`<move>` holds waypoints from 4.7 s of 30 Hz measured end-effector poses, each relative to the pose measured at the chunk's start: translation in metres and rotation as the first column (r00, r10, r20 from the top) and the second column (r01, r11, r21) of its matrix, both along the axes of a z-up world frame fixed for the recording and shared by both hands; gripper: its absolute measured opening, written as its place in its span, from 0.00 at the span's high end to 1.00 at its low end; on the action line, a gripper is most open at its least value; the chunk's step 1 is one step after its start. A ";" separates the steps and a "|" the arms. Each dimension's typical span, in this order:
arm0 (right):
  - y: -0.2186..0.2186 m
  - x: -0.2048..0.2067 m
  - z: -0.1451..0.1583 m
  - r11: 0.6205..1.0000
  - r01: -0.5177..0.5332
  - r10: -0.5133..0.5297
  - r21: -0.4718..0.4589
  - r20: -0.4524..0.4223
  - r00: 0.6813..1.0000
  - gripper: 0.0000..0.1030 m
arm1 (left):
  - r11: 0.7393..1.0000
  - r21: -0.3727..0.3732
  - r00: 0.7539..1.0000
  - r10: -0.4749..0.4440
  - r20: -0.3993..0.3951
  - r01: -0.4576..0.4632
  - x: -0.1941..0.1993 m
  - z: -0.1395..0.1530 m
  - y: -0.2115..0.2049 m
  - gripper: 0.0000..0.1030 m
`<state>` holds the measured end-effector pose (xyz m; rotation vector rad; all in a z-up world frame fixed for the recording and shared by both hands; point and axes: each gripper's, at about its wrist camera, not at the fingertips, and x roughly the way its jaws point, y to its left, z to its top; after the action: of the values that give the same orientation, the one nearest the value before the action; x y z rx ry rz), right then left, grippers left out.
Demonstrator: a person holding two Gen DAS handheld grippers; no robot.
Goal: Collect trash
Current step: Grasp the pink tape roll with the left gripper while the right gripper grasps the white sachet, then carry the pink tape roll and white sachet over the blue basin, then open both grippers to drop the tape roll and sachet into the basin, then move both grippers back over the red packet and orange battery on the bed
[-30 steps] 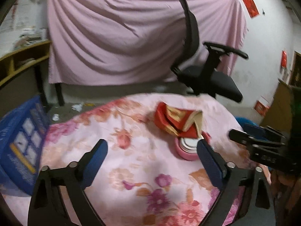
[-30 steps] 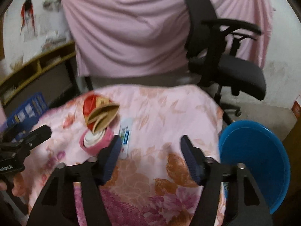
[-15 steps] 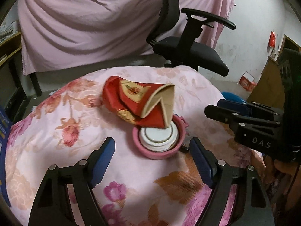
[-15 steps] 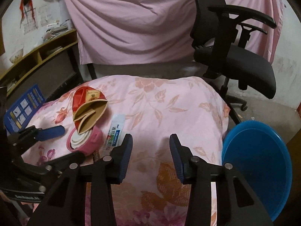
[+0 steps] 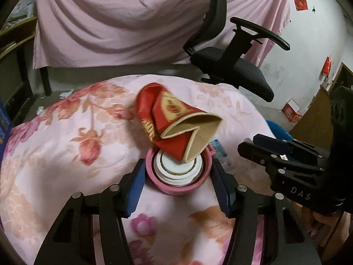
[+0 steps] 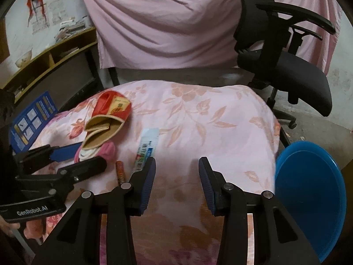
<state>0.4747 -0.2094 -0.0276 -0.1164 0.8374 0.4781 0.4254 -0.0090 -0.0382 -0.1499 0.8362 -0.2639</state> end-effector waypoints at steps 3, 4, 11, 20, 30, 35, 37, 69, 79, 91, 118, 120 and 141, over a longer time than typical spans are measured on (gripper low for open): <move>0.011 -0.001 -0.002 1.000 -0.015 0.014 -0.013 -0.007 1.000 0.62 | 1.000 0.006 1.000 0.004 -0.009 -0.004 -0.006 0.001 0.011 0.49; 0.016 -0.001 -0.002 1.000 -0.022 0.021 -0.017 -0.010 1.000 0.62 | 1.000 0.001 1.000 0.006 -0.012 -0.006 -0.008 0.002 0.017 0.49; 0.041 0.003 -0.011 0.996 -0.008 0.005 -0.094 -0.028 1.000 0.62 | 1.000 -0.017 1.000 0.020 -0.016 -0.020 -0.018 0.002 0.036 0.49; 0.055 -0.001 -0.015 0.985 0.001 -0.002 -0.171 -0.006 1.000 0.72 | 0.998 0.000 0.998 0.056 -0.009 -0.056 -0.021 0.004 0.028 0.49; 0.032 -0.008 -0.004 0.999 0.029 -0.028 -0.033 0.017 0.999 0.83 | 0.997 0.012 0.997 0.071 0.019 -0.071 -0.027 0.005 0.018 0.49; 0.017 -0.024 0.009 0.996 0.052 -0.058 0.068 0.091 0.994 0.83 | 0.995 -0.025 0.994 0.096 0.056 -0.095 -0.034 0.011 0.019 0.49; 0.013 -0.031 0.016 0.994 0.054 -0.068 0.098 0.135 0.989 0.83 | 0.995 -0.042 0.992 0.095 0.089 -0.091 -0.040 0.015 0.017 0.49; -0.120 -0.095 0.100 0.882 0.236 -0.441 0.408 0.536 0.720 0.82 | 0.991 -0.112 0.801 0.128 0.585 -0.077 -0.086 0.117 -0.088 0.49; -0.186 -0.100 0.101 0.807 0.369 -0.581 0.462 0.505 0.638 0.82 | 0.992 -0.043 0.796 -0.069 0.602 0.118 -0.059 0.134 -0.173 0.49; -0.225 -0.083 0.086 0.761 0.539 -0.647 0.360 0.375 0.663 0.82 | 0.977 -0.012 0.854 -0.181 0.487 0.214 -0.023 0.122 -0.236 0.49; -0.248 -0.042 0.026 0.765 0.602 -0.635 0.226 0.112 0.765 0.82 | 0.968 0.140 0.966 -0.225 0.126 0.208 0.013 0.049 -0.271 0.49; -0.248 -0.039 0.020 0.769 0.601 -0.629 0.219 0.090 0.772 0.81 | 0.968 0.145 0.969 -0.220 0.114 0.203 0.014 0.047 -0.270 0.49; -0.246 -0.038 0.020 0.770 0.598 -0.625 0.221 0.078 0.776 0.71 | 0.976 0.168 0.973 -0.165 0.160 0.138 0.011 0.064 -0.247 0.48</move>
<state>0.4364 -0.4553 -0.0073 0.2928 0.6321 -0.0815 0.4364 -0.2560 0.0262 0.0835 0.6928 -0.3494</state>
